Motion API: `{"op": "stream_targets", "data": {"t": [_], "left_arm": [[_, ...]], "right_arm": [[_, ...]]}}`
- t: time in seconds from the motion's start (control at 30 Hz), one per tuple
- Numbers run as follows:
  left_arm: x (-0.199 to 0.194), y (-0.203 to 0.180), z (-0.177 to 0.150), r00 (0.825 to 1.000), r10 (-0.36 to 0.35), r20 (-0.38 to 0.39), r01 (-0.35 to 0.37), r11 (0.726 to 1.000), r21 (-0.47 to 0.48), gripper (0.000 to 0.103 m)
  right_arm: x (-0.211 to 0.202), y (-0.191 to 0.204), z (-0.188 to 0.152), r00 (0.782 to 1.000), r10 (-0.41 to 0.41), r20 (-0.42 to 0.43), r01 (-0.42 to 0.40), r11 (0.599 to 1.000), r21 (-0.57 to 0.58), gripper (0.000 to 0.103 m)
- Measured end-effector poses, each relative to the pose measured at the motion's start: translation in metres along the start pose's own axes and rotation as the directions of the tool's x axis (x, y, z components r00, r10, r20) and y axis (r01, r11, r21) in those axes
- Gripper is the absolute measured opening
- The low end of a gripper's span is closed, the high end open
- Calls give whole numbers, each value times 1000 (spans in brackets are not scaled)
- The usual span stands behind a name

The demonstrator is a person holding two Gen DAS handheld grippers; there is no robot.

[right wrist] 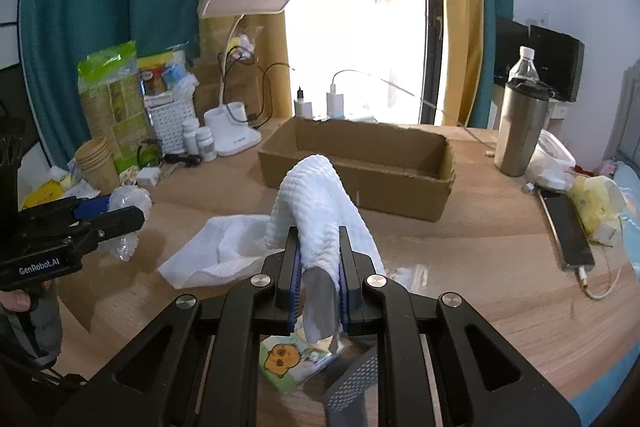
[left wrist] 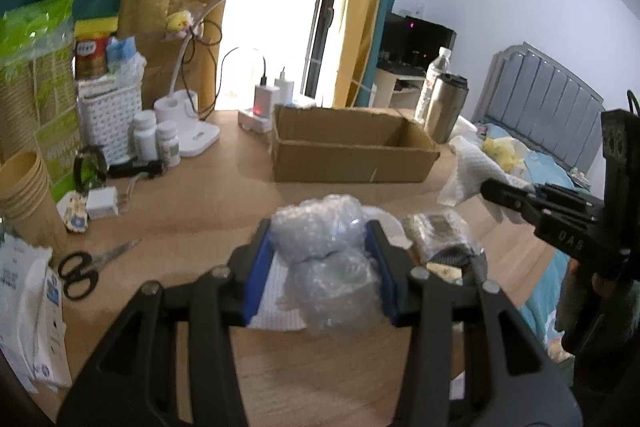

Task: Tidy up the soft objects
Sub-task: 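Carry the towel and bubble-wrapped bundle with both grippers over the cardboard box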

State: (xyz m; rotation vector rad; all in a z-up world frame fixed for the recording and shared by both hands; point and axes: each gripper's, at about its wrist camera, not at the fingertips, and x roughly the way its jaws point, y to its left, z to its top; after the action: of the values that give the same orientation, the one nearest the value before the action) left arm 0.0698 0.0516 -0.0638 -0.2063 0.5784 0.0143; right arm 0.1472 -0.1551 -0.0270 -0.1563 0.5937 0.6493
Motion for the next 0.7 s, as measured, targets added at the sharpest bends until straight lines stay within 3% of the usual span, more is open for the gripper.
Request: {"op": "stream_targets", "data": {"t": [0.7], "left_arm": [[49, -24, 62, 998, -37, 41, 33, 993, 113, 47]], "right_arm": [[24, -48, 39, 999, -19, 47, 18, 1000, 17, 16]]}}
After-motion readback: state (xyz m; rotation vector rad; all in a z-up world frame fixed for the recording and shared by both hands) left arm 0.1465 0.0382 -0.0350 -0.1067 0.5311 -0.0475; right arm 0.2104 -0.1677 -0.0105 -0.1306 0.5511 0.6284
